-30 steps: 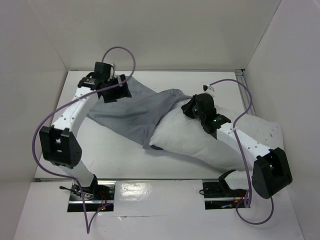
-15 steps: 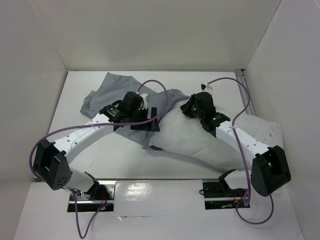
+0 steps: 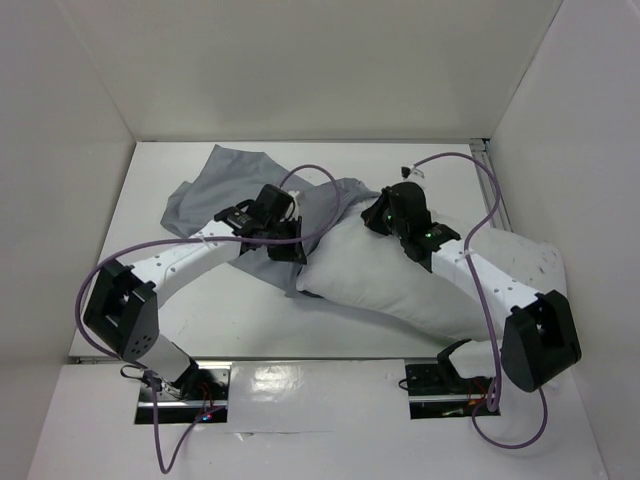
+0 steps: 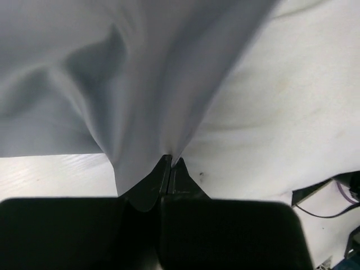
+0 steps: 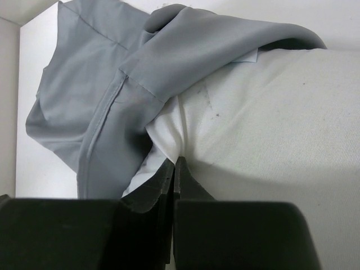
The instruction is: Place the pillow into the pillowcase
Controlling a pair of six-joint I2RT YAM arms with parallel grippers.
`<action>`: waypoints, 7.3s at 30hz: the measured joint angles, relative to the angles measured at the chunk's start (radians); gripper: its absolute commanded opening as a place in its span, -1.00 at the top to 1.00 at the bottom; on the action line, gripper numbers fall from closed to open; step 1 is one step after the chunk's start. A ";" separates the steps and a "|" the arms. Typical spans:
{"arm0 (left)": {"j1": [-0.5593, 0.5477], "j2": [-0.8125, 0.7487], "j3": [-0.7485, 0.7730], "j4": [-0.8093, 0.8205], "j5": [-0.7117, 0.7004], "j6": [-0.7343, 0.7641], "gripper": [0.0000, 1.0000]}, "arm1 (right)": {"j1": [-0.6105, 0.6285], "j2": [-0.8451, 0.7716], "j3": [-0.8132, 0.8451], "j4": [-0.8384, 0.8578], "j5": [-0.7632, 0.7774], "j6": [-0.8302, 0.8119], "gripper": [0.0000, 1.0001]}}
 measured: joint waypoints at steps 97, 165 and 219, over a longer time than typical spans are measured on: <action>0.110 0.507 1.191 -0.138 0.480 -0.059 1.00 | 0.087 -0.147 0.214 -0.258 -0.132 -0.306 1.00; 0.097 -0.138 -0.404 0.283 0.307 -0.217 1.00 | 0.849 0.079 0.017 -0.506 0.607 -0.458 0.48; -0.172 -0.087 -0.451 0.515 -0.369 -0.454 -0.31 | 0.272 0.154 0.320 -0.380 0.098 -0.513 1.00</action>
